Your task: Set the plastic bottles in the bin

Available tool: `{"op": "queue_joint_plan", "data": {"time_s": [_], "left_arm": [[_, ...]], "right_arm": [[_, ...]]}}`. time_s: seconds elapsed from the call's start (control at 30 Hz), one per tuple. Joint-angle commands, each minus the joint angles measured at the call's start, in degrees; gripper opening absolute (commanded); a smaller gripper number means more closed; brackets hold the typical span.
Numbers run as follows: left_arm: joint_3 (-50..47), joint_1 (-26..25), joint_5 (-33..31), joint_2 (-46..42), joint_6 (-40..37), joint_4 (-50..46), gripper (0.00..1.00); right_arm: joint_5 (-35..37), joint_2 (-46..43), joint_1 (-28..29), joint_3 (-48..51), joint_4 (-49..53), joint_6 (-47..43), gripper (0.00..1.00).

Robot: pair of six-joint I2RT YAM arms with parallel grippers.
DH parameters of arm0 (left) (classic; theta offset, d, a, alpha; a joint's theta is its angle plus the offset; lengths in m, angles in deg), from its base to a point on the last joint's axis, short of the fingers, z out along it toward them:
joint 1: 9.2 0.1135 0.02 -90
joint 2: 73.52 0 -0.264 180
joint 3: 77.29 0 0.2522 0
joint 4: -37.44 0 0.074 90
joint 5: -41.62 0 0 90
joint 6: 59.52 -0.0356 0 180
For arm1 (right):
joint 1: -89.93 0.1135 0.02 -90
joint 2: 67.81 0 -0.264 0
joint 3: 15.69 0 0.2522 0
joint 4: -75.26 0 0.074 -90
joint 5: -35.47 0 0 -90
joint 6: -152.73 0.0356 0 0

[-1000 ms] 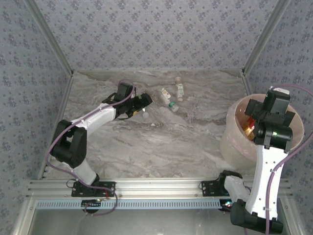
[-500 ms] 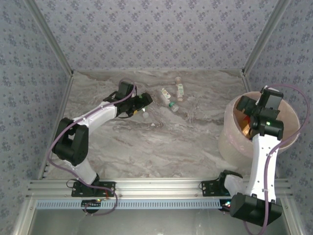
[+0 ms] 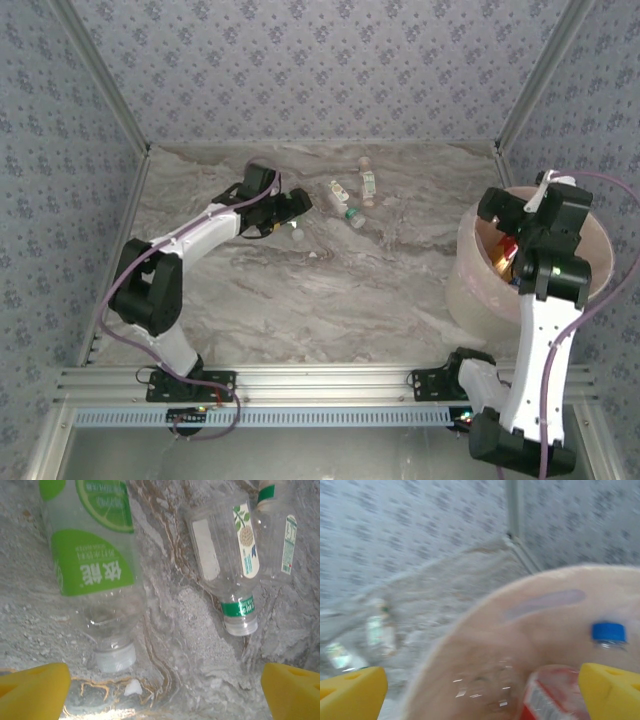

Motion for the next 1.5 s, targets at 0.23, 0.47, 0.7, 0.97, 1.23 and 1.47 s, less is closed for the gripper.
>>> {"op": "queue_joint_plan", "data": {"time_s": [0.23, 0.47, 0.7, 0.97, 1.23, 1.47], "left_arm": [[4.87, 0.37, -3.73, 4.95, -5.45, -3.0, 0.98], [7.98, -0.26, -6.29, 10.47, -5.81, -3.04, 0.98], [11.06, -1.8, -9.83, 15.94, -5.16, -3.56, 0.98], [11.27, -2.63, -20.0, 19.62, -3.62, -4.31, 0.97], [8.19, -2.57, -17.93, 19.29, -6.91, 0.48, 0.73], [2.51, -2.39, -15.47, 12.37, -11.73, 5.27, 0.61]], "right_arm": [[-26.77, -3.58, 7.7, -0.44, -9.41, 4.9, 1.0], [-27.76, -2.77, 22.02, 7.71, -24.78, 8.37, 1.0], [-15.96, 2.85, 34.85, 7.63, -25.59, 3.57, 1.0], [-9.2, 6.89, 41.46, 5.75, -23.51, -0.82, 1.0], [1.71, 8.05, 42.43, 8.53, -27.29, 4.7, 1.0], [3.21, 10.82, 42.49, 8.98, -30.05, 8.69, 1.0]]}}
